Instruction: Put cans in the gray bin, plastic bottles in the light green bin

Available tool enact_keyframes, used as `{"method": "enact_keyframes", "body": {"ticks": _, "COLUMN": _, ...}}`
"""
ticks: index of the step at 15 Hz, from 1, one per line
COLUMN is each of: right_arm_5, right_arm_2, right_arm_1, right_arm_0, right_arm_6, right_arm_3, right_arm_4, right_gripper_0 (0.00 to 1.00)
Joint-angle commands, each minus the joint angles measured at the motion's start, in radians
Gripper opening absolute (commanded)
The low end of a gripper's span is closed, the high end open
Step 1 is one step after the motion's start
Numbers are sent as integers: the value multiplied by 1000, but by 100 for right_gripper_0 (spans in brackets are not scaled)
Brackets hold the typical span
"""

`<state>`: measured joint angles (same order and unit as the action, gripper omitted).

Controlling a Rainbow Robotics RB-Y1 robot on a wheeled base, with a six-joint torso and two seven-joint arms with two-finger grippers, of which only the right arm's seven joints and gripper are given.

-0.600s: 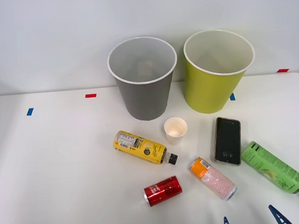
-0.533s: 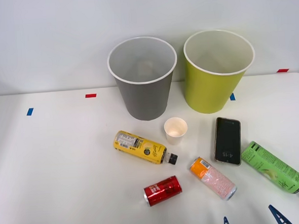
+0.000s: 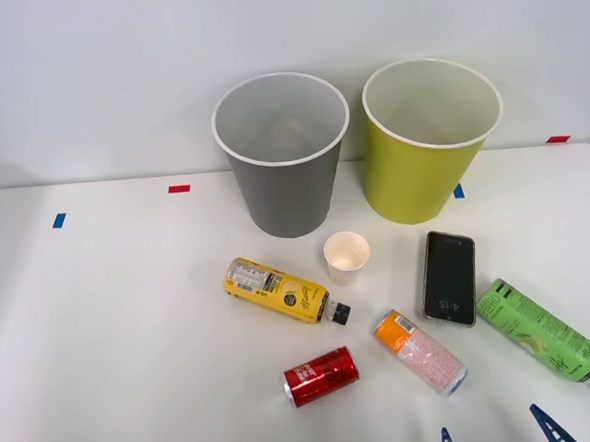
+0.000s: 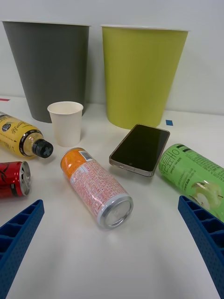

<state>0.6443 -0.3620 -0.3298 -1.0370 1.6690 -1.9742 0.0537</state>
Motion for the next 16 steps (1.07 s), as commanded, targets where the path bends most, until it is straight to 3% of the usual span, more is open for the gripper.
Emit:
{"method": "enact_keyframes", "body": {"ticks": 1, "right_arm_5": 0, "right_arm_2": 0, "right_arm_1": 0, "right_arm_0": 0, "right_arm_6": 0, "right_arm_3": 0, "right_arm_4": 0, "right_gripper_0": 100}}
{"method": "enact_keyframes", "body": {"ticks": 16, "right_arm_5": 0, "right_arm_2": 0, "right_arm_1": 0, "right_arm_0": 0, "right_arm_6": 0, "right_arm_3": 0, "right_arm_4": 0, "right_gripper_0": 100}}
